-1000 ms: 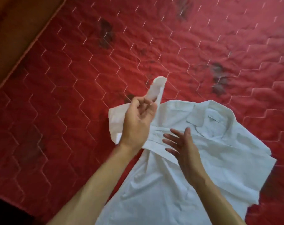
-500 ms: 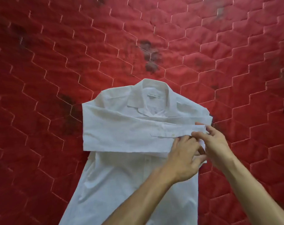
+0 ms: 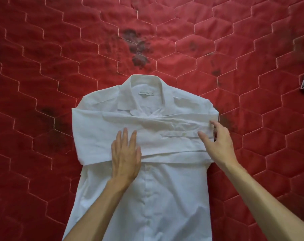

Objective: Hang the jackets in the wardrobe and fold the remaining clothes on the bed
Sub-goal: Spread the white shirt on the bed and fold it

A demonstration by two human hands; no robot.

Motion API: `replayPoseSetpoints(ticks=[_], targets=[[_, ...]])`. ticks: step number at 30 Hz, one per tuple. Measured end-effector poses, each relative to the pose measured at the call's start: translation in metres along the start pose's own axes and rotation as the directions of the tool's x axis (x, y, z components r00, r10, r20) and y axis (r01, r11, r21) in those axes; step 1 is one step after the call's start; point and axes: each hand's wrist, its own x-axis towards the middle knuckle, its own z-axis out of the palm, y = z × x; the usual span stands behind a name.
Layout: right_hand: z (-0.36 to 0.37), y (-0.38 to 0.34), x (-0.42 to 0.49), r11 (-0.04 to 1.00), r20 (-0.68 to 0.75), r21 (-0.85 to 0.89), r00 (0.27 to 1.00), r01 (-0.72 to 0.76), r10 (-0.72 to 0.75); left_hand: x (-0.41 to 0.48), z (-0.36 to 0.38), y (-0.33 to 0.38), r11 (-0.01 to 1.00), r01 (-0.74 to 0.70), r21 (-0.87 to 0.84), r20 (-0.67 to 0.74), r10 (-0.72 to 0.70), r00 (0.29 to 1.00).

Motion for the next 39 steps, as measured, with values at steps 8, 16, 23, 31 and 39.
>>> replayPoseSetpoints(ticks=[8,16,23,31,39], targets=[[0.035,0.034,-0.087,0.970,0.033,-0.238,0.997,-0.057,0.067,-0.069,0.002,-0.082,0.988,0.028,0.152,0.077,-0.040,0.996],[0.045,0.074,-0.204,0.906,0.213,-0.096,0.880,-0.413,0.424,-0.172,-0.016,-0.130,0.921,0.390,0.022,0.119,-0.390,0.913],[0.042,0.127,-0.287,0.843,0.427,-0.142,0.736,-0.519,0.525,-0.247,-0.023,-0.190,0.730,0.683,0.026,0.299,-0.658,0.691],[0.024,0.111,-0.310,0.796,0.482,0.064,0.717,-0.603,0.504,-0.267,-0.051,-0.207,0.514,0.828,-0.223,0.638,-0.565,0.523],[-0.021,0.025,-0.235,0.873,0.239,0.293,0.914,-0.390,0.328,-0.170,-0.128,-0.177,0.245,0.735,-0.632,0.643,-0.365,0.674]])
